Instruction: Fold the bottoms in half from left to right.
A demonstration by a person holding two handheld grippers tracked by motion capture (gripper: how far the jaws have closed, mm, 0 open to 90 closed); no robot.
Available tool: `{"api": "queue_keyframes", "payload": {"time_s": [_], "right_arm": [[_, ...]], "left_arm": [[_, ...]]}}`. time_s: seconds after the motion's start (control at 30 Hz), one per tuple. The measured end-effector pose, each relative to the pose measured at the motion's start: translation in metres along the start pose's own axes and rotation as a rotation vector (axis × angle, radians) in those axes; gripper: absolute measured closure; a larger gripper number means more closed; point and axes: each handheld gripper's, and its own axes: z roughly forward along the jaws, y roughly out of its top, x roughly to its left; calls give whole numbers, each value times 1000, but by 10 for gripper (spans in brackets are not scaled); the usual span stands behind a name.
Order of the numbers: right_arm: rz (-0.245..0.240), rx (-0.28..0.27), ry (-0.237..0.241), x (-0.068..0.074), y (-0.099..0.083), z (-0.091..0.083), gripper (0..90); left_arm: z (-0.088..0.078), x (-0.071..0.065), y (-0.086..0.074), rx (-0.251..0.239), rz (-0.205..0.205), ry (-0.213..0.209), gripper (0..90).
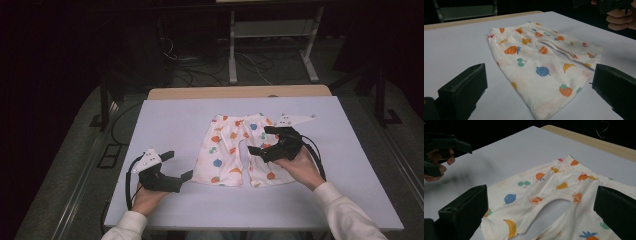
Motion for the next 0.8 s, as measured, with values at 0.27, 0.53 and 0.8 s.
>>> {"api": "queue_keyframes", "payload": {"time_s": [0.27,0.53,0.8], "right_arm": [[9,3,4,-2,6,7,0],[8,21,6,-3,10,15,0],[11,25,8,-6,19,26,0]], "left_arm": [[0,0,0,-2,-4,-2,0],[0,0,0,-2,-6,-3,0],[0,1,0,-3,-6,-2,0]]}}
